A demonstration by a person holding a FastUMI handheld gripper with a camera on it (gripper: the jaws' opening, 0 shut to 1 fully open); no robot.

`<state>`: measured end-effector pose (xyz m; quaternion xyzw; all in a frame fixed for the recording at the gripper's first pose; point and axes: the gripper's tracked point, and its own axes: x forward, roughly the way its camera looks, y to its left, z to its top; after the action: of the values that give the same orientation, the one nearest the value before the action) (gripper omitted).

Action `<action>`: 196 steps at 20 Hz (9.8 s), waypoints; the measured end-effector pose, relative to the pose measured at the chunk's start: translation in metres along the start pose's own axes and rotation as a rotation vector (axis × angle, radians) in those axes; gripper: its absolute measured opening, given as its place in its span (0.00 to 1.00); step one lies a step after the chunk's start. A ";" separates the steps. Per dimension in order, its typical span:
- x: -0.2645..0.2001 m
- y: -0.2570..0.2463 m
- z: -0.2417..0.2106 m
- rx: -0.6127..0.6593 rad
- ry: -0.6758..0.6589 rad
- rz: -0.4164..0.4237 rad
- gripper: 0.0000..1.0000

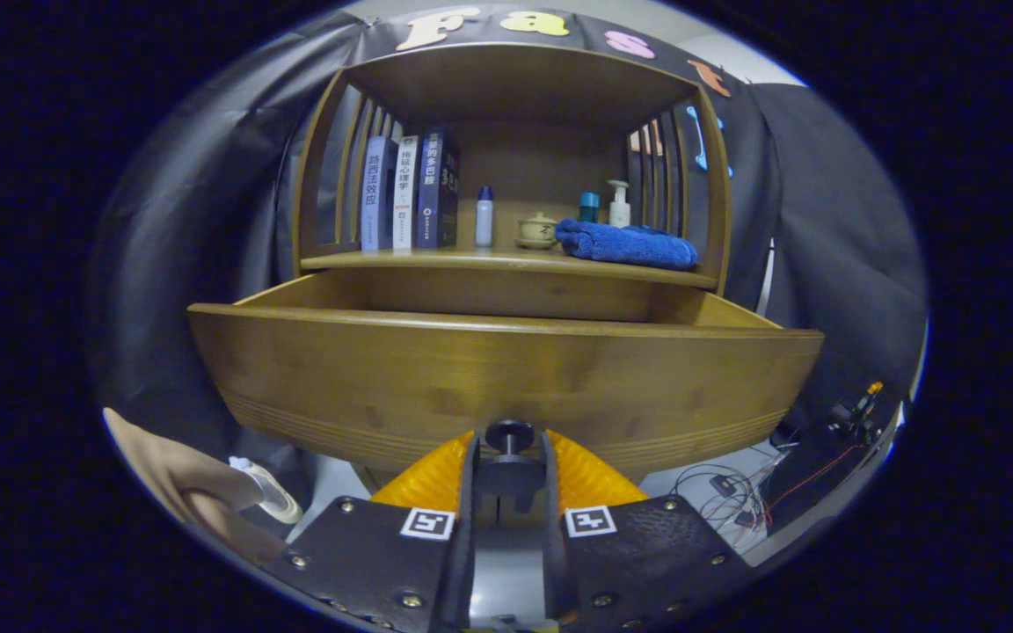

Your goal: Pull open the drawer, take out the items inside it, and place them on the countertop above the cabinet.

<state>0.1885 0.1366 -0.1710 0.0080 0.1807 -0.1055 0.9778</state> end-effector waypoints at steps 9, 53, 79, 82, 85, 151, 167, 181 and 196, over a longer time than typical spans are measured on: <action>-0.016 0.002 0.008 -0.026 -0.037 0.044 0.43; 0.117 0.017 0.101 -0.210 0.295 0.224 0.43; 0.115 0.017 0.062 -0.194 0.486 0.290 0.43; 0.112 0.015 0.056 -0.217 0.508 0.301 0.43; 0.113 0.014 0.052 -0.205 0.532 0.304 0.43; 0.117 0.000 0.300 -0.012 -0.316 0.085 0.47; -0.042 -0.019 0.167 -0.046 -0.395 0.093 0.47; -0.048 0.008 0.075 -0.081 -0.295 0.155 0.56; -0.026 -0.027 0.058 -0.006 -0.197 0.054 0.94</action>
<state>0.1795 0.1127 -0.1066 -0.0006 0.0839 -0.0788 0.9934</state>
